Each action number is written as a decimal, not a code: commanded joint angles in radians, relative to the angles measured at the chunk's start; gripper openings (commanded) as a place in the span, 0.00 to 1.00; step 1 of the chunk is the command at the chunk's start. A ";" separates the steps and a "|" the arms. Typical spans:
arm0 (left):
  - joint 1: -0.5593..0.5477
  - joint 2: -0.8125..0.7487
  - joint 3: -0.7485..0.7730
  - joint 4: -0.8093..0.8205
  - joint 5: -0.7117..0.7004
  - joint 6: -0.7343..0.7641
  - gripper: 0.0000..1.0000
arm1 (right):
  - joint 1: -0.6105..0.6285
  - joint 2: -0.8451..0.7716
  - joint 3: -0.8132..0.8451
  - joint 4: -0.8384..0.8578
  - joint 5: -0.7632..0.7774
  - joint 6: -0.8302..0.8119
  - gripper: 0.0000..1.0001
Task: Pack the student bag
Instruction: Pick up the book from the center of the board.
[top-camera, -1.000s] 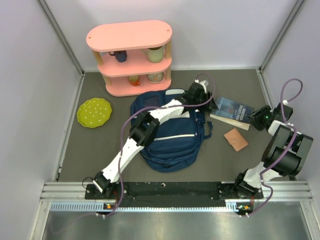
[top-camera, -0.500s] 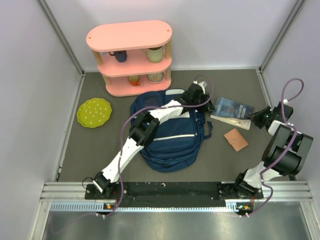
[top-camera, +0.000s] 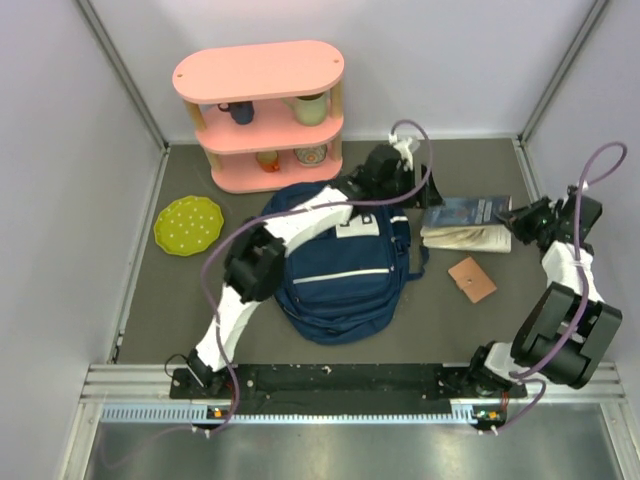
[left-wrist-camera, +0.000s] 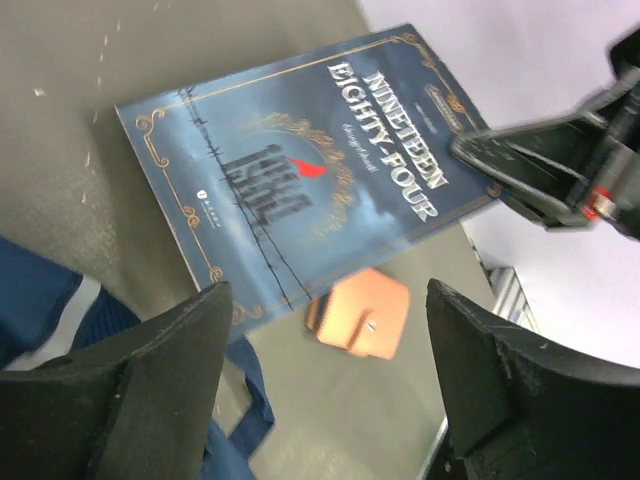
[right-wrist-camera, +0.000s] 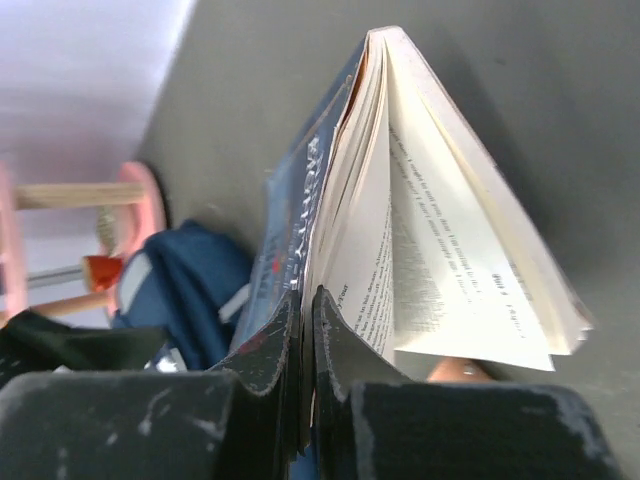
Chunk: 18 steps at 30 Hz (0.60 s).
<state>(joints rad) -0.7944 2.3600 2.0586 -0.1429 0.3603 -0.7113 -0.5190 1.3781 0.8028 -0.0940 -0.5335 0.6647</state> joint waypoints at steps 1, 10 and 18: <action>0.004 -0.338 -0.122 0.035 -0.107 0.134 0.83 | 0.004 -0.117 0.119 0.023 -0.172 0.042 0.00; 0.040 -0.718 -0.526 0.066 -0.216 0.187 0.88 | 0.019 -0.264 0.165 0.232 -0.453 0.295 0.00; 0.066 -0.896 -0.716 0.066 -0.300 0.161 0.89 | 0.198 -0.365 0.239 0.244 -0.461 0.381 0.00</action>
<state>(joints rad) -0.7338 1.5581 1.3941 -0.0837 0.1360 -0.5533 -0.4133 1.1038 0.9390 0.0013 -0.9192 0.9493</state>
